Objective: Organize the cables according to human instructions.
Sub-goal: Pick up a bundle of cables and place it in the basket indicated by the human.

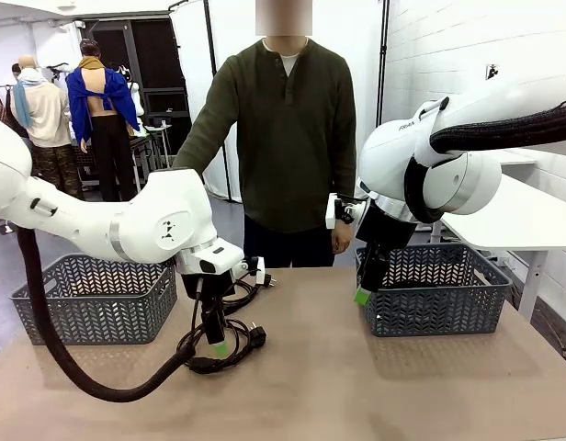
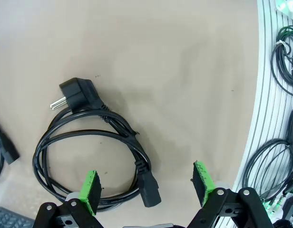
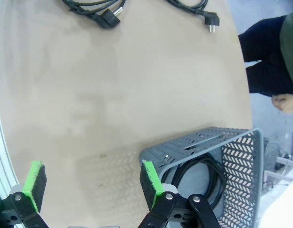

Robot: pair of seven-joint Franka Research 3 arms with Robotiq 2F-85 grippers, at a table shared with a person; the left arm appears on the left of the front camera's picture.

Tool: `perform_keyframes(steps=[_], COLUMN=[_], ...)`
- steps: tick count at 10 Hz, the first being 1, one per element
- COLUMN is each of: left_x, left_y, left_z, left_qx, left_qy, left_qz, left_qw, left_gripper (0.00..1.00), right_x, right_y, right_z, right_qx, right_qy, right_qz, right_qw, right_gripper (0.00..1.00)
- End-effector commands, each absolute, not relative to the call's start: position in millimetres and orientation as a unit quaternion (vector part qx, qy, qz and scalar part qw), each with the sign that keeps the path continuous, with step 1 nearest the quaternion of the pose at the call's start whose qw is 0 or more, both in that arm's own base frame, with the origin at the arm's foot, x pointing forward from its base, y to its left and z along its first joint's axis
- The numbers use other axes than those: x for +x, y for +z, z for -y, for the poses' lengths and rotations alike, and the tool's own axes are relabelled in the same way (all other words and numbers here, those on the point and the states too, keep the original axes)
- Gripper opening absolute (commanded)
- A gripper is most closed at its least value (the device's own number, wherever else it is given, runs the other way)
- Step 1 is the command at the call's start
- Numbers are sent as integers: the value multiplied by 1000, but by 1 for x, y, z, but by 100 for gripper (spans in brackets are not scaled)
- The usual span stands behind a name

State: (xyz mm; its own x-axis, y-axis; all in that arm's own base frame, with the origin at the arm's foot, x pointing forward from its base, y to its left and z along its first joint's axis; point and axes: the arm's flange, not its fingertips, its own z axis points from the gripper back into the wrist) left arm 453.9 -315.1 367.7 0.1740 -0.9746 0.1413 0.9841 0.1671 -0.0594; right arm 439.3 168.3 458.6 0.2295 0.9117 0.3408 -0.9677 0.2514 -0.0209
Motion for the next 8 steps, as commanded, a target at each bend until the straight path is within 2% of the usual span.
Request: perform_keyframes(steps=[1,8], left_x=[462,467], left_y=[360,330], left_z=[322,327], left_qx=[-59,-57], left_qy=[-634,-626], left_qz=[33,26], left_qw=[770,778], left_gripper=[100,100], right_x=[440,440], right_y=[459,459], right_z=[-169,-169], right_qx=[93,93], right_qy=[605,605], right_qz=[143,143], right_qw=[778,778], right_gripper=[100,100])
